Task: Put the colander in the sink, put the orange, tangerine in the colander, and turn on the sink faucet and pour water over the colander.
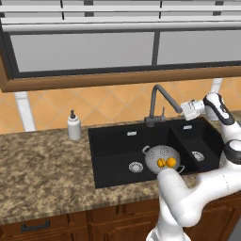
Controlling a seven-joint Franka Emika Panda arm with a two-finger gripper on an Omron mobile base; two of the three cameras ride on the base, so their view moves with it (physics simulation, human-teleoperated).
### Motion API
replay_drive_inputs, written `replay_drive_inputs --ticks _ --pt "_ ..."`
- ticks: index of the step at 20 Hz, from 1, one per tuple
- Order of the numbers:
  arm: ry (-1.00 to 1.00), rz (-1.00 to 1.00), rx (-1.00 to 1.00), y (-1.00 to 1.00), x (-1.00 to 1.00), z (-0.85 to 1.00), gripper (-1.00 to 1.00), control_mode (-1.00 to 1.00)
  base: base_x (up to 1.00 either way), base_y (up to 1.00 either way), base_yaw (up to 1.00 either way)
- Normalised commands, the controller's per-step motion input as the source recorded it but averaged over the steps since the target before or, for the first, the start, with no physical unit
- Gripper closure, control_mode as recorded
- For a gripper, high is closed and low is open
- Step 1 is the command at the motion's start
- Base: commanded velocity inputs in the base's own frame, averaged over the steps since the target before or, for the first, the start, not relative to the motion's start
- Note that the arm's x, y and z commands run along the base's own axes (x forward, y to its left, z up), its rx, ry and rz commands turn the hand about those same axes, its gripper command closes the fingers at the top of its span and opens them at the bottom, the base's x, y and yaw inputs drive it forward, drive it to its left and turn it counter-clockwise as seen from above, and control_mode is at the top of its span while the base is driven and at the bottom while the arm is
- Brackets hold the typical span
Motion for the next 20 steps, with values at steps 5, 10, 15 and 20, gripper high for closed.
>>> replay_drive_inputs --ticks 5,10,15,20 --pt "0.00 0.01 0.01 0.00 0.68 -0.14 -1.00 -1.00 0.00 0.00 0.00" --pt "0.00 0.08 0.05 0.00 0.62 -0.10 -1.00 -1.00 0.00 0.00 0.00" --pt "0.00 0.18 0.00 0.00 0.39 -0.23 -1.00 -1.00 0.00 0.00 0.00" --pt "0.00 0.24 0.00 0.20 0.15 -0.26 -1.00 -1.00 0.00 0.00 0.00"
